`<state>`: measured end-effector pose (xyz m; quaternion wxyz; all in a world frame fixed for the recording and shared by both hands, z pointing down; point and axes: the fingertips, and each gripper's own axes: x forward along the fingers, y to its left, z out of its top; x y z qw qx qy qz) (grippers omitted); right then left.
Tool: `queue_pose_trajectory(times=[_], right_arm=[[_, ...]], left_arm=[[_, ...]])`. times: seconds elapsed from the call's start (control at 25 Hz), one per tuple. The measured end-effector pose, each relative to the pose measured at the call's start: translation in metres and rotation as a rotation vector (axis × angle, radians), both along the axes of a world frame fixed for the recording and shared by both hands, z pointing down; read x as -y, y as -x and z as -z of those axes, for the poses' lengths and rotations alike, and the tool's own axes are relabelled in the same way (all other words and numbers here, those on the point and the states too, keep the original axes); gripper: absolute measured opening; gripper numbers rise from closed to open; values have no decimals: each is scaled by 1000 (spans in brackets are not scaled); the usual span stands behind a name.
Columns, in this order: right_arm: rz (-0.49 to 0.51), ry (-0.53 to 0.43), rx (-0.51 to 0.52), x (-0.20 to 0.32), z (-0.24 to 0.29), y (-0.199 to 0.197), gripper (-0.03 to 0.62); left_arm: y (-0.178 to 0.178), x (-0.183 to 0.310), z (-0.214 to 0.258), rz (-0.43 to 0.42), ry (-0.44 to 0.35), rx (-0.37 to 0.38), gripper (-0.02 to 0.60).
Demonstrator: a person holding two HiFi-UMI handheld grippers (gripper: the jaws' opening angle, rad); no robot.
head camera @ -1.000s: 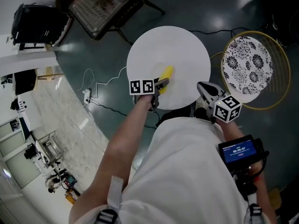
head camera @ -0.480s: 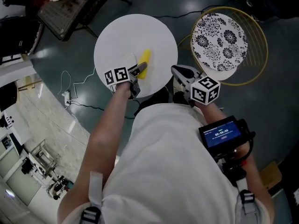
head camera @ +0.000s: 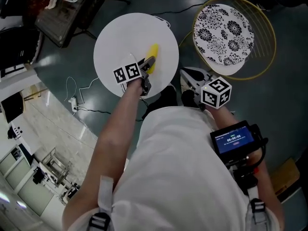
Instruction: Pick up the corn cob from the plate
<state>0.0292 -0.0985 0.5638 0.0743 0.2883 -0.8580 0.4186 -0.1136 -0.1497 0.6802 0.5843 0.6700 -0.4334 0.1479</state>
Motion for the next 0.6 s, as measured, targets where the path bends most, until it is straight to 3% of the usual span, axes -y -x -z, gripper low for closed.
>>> queue_pose_trajectory(times=[0.28, 0.6], right_arm=[[-39, 10, -6, -17, -4, -27, 8], [-71, 38, -14, -37, -8, -51, 8]], left_arm=[[-20, 15, -11, -112, -83, 162, 247], [-38, 11, -23, -358, -134, 396, 247]])
